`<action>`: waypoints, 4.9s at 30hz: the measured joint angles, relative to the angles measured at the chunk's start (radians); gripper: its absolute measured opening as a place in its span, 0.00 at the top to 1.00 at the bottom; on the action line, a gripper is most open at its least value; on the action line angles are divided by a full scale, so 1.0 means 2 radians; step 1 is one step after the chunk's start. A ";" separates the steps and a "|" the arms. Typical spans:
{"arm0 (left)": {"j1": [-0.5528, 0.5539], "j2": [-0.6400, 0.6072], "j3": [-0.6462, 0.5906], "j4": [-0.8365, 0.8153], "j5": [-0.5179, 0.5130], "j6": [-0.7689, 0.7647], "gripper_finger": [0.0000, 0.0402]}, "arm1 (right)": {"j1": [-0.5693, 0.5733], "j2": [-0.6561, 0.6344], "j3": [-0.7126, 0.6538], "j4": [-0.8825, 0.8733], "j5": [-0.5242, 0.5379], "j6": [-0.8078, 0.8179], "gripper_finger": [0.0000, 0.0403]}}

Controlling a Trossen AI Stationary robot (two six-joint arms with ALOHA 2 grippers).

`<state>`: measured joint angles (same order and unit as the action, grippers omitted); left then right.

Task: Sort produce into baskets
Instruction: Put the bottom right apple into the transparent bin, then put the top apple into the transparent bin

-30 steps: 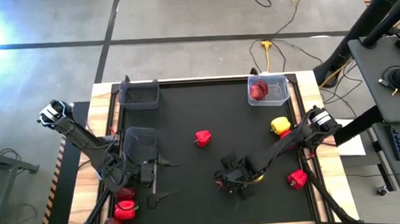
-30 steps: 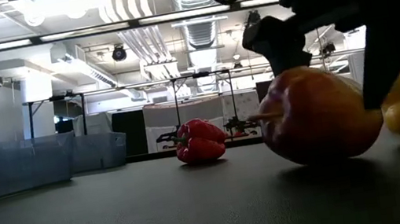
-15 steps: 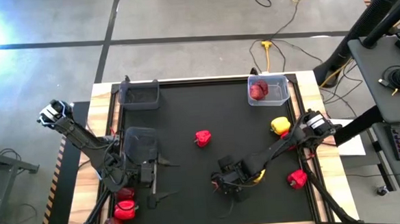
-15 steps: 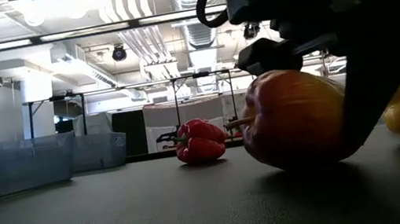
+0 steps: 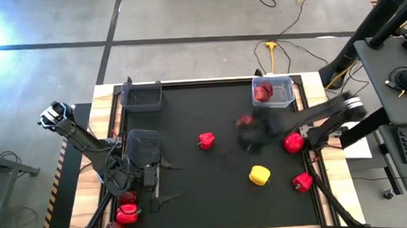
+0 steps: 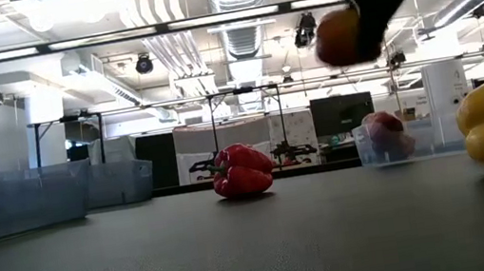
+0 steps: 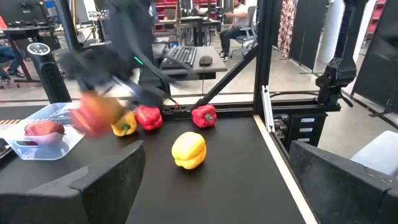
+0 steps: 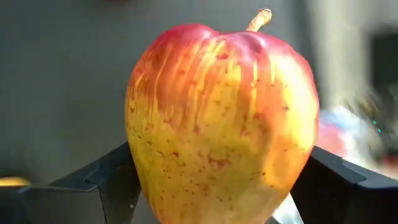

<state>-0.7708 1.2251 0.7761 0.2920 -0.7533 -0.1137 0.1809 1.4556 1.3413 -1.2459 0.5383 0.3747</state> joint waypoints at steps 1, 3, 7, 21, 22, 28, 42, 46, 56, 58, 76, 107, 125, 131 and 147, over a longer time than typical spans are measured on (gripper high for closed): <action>0.000 0.000 0.000 -0.001 0.000 0.000 0.06 | -0.020 -0.023 -0.008 -0.012 0.019 0.021 0.21; 0.000 0.002 0.000 -0.002 0.000 0.000 0.06 | -0.067 -0.065 -0.027 -0.026 0.042 0.056 0.21; 0.001 0.008 0.000 -0.002 0.000 0.001 0.06 | -0.187 -0.128 -0.074 -0.019 0.046 0.107 0.21; 0.002 0.012 0.000 -0.012 0.000 0.013 0.06 | -0.492 -0.130 -0.245 0.248 -0.060 -0.023 0.17; 0.002 0.012 0.000 -0.014 0.000 0.013 0.06 | -0.505 -0.124 -0.248 0.252 -0.059 -0.022 0.17; 0.002 0.012 0.000 -0.014 0.000 0.013 0.06 | -0.519 -0.103 -0.249 0.291 -0.064 -0.015 0.08; 0.001 0.012 0.000 -0.015 0.000 0.013 0.06 | -0.504 -0.116 -0.168 0.271 -0.049 -0.043 0.05; 0.001 0.012 0.000 -0.016 -0.012 0.013 0.06 | -0.490 -0.120 -0.145 0.221 -0.022 -0.052 0.05; 0.005 0.012 0.000 -0.052 -0.019 -0.003 0.06 | -0.245 -0.182 -0.223 0.341 -0.112 -0.059 0.05; 0.006 0.012 0.000 -0.066 -0.041 -0.020 0.06 | -0.179 -0.185 -0.247 0.402 -0.115 -0.080 0.05; 0.007 0.033 0.134 -0.655 0.253 -0.651 0.06 | -0.018 -0.043 -0.279 0.760 -0.112 -0.243 0.05; -0.001 0.172 0.103 -0.769 0.542 -0.372 0.06 | -0.018 0.008 -0.266 0.808 -0.114 -0.218 0.05; -0.024 0.213 0.102 -0.737 0.513 -0.365 0.08 | -0.018 0.018 -0.267 0.782 -0.114 -0.199 0.05; -0.024 0.214 0.101 -0.734 0.513 -0.384 0.21 | -0.018 0.018 -0.267 0.782 -0.114 -0.200 0.05; -0.028 0.218 0.135 -0.749 0.503 -0.422 0.41 | -0.018 0.017 -0.267 0.782 -0.114 -0.201 0.05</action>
<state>-0.8261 1.6616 1.0457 -1.2063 0.2529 -0.9580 0.1440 1.4906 0.8070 0.3180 0.3111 -0.0265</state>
